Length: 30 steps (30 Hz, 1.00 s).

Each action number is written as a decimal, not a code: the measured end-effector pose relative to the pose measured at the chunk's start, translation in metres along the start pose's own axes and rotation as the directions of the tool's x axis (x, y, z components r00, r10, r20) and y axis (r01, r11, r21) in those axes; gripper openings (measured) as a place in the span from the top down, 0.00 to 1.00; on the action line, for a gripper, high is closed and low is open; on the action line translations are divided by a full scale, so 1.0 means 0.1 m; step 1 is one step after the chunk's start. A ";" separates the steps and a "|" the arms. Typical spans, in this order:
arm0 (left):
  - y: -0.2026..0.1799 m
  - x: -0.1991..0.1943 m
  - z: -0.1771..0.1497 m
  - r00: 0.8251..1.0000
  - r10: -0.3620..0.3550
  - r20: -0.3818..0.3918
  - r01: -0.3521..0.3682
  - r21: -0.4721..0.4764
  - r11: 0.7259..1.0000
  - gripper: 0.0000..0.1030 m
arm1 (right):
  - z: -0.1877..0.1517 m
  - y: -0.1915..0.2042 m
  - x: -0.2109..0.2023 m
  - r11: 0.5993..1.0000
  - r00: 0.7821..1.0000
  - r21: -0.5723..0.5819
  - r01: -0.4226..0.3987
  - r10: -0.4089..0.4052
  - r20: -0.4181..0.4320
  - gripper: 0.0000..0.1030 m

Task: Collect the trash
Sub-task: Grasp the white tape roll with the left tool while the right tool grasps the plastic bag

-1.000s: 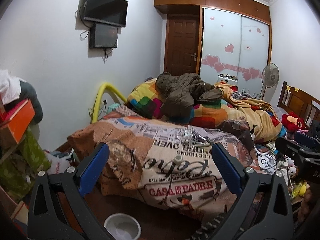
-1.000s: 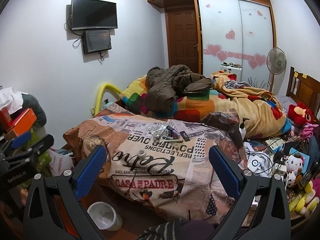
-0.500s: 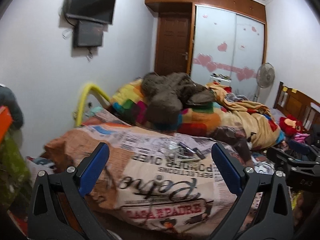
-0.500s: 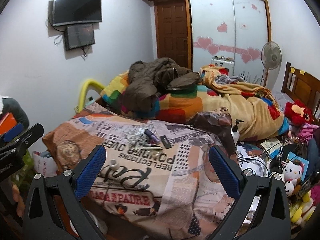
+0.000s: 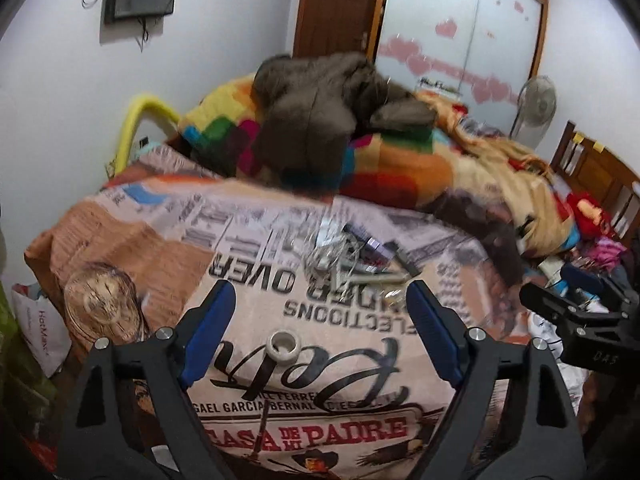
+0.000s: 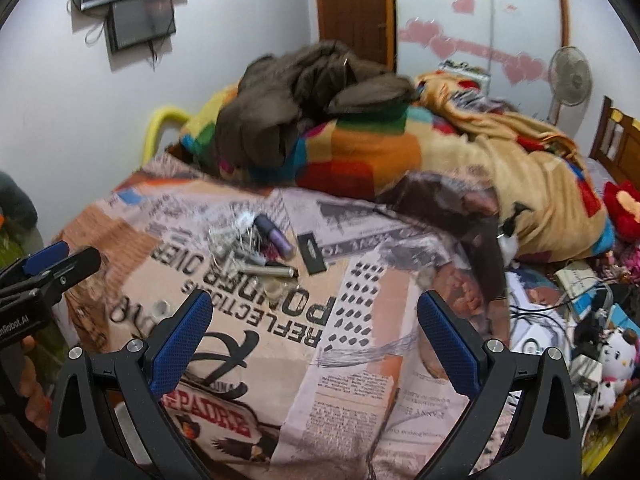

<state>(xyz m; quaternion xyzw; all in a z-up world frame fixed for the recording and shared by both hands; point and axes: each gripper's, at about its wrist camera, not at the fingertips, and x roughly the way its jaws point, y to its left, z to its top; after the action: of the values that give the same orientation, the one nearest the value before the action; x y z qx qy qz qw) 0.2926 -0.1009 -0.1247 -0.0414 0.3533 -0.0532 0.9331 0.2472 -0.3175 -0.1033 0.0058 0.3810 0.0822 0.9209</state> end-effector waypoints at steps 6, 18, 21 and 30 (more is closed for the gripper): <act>0.17 0.54 -0.28 0.993 0.035 -0.113 -0.037 -0.022 0.999 0.15 | -0.01 0.06 0.59 0.996 0.993 -0.013 -0.083 0.081 -0.087 0.05; 0.31 1.08 -0.56 0.981 0.034 -0.192 -0.036 -0.005 0.999 0.25 | 0.02 0.12 1.40 0.984 0.967 0.009 -0.180 0.179 -0.182 0.35; 0.35 1.15 -0.57 0.981 0.018 -0.192 -0.023 -0.022 1.000 0.31 | 0.00 0.15 1.49 0.985 0.968 -0.017 -0.171 0.165 -0.190 0.36; 0.40 1.24 -0.67 0.976 -0.012 -0.216 0.004 -0.039 0.999 0.53 | -0.05 0.18 1.66 0.989 0.968 -0.047 -0.143 0.129 -0.215 0.36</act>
<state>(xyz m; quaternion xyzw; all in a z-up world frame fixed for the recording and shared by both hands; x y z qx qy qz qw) 0.3433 -0.0803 -0.2599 -0.0549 0.4534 -0.0544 0.8880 0.3564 -0.2745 -0.2216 -0.0056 0.4725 0.1572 0.8672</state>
